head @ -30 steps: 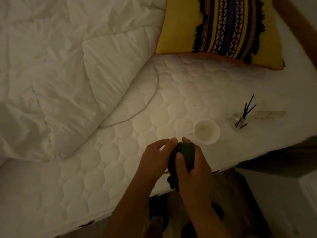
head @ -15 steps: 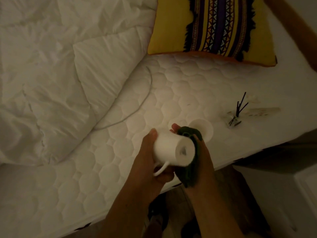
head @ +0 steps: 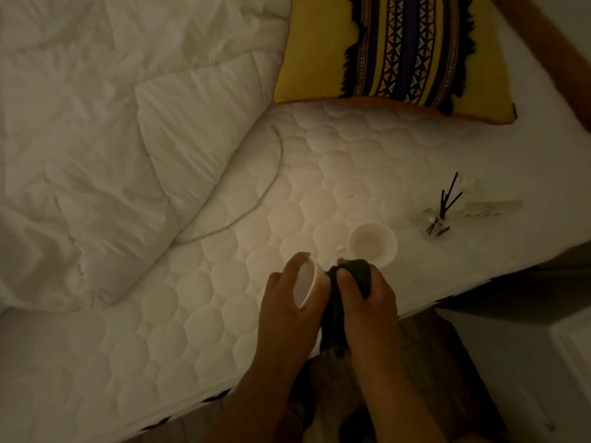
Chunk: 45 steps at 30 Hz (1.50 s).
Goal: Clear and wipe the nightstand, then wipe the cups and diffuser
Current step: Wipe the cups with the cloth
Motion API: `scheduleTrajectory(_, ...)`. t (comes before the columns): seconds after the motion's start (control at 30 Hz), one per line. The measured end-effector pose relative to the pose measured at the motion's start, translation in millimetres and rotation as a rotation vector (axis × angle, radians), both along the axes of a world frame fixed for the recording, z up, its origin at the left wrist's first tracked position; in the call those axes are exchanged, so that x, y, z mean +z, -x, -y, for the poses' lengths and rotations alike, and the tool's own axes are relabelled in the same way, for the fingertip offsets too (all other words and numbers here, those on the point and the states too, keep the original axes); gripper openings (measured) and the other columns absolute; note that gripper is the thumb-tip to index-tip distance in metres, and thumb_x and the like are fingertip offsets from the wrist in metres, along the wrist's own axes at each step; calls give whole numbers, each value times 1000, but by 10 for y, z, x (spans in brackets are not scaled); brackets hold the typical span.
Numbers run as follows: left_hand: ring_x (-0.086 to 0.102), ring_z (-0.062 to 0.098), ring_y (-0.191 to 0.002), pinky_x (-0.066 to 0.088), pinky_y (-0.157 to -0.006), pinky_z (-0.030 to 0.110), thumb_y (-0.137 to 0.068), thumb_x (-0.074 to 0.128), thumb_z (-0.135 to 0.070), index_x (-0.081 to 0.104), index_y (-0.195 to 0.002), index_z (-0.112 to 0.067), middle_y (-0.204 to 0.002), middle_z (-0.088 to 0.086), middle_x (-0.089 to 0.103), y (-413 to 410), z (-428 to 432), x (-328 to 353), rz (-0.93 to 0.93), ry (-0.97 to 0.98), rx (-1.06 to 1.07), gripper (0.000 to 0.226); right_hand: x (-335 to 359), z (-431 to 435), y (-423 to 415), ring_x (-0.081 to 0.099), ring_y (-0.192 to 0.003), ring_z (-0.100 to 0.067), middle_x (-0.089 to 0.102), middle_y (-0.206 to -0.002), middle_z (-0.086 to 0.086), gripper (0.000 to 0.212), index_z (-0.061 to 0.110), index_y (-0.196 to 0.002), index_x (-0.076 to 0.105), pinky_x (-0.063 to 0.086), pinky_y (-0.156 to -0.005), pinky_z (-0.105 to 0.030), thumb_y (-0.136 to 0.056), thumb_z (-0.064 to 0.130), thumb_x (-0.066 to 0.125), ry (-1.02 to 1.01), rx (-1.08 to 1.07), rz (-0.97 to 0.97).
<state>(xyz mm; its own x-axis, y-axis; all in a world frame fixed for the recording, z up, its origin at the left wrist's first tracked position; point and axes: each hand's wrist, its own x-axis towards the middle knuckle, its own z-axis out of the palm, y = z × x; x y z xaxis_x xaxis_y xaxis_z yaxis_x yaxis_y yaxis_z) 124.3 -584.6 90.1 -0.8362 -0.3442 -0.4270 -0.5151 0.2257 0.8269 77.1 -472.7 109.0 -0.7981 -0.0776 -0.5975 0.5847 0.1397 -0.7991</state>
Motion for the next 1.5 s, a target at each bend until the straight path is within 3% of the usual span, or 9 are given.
scheduleTrajectory(0.1, 52, -12, -103, 39, -78, 6, -77, 48, -69, 45, -124, -58, -110, -23, 55, -42, 145, -8, -66, 63, -228, 49, -217, -51, 92, 66, -92, -21, 70, -96, -4, 14, 21, -96, 66, 54, -82, -38, -95, 31, 56, -41, 101, 78)
scheduleTrajectory(0.2, 54, -4, -103, 44, -79, 8, -78, 56, -65, 41, -127, -61, -112, -24, 51, -67, 217, -39, -135, 103, -466, 51, -424, -121, 198, 65, -79, -26, 67, -76, -4, 20, 22, -69, 64, 52, -75, -41, -88, 29, 63, 23, 185, 189)
scheduleTrajectory(0.3, 50, -4, -97, 47, -74, 9, -77, 58, -66, 31, -136, -57, -118, -23, 37, -40, 318, -143, -146, 352, -619, 66, -646, -147, 210, 61, -75, -27, 60, -73, -8, 23, 16, -69, 55, 51, -75, -44, -86, 28, 65, -175, 290, 159)
scheduleTrajectory(0.43, 40, 11, -112, 50, -87, 29, -73, 69, -56, 26, -139, -49, -132, -9, 29, 152, 542, -405, -52, 544, -602, 79, -791, -262, 182, 65, -86, -25, 66, -93, -13, 26, 4, -93, 62, 56, -84, -44, -90, 31, 62, -320, 271, 162)
scheduleTrajectory(0.7, 33, 34, -131, 31, -108, 57, -74, 73, -24, 26, -135, -40, -144, 6, 27, 467, 346, -794, 150, 781, -566, 78, -811, -604, 278, 67, -83, -24, 69, -90, -13, 25, 9, -92, 66, 57, -78, -44, -89, 33, 64, -237, 147, 142)
scheduleTrajectory(0.9, 4, 38, -147, 0, -111, 67, -81, 60, -60, 20, -143, -27, -158, 10, 13, 718, 5, -777, 235, 925, -598, 81, -778, -902, 200, 61, -96, -14, 63, -104, 2, 28, 19, -107, 61, 53, -88, -35, -90, 42, 61, -311, 371, 77)
scheduleTrajectory(1.1, 16, 35, -145, 20, -113, 63, -74, 66, -63, -4, -149, -42, -161, 6, 10, 969, -540, -778, 11, 782, -741, 105, -793, -1266, 105, 59, -108, -15, 62, -116, 5, 38, 22, -121, 58, 50, -96, -36, -90, 45, 61, -266, 294, 116)
scheduleTrajectory(1.33, 38, 32, -121, 52, -80, 46, -79, 63, -52, 22, -140, -33, -145, 4, 25, 1117, -846, -855, -47, 790, -776, 76, -874, -1448, 74, 57, -106, -10, 59, -119, 6, 45, 24, -126, 53, 50, -95, -34, -90, 50, 59, -270, 249, 74)
scheduleTrajectory(1.5, 37, 30, -122, 51, -87, 44, -81, 66, -50, 24, -140, -26, -141, 4, 27, 1129, -856, -857, 14, 762, -739, 77, -853, -1463, 180, 58, -94, -5, 59, -103, 11, 31, 29, -113, 54, 49, -76, -22, -90, 50, 57, -293, 191, -13)
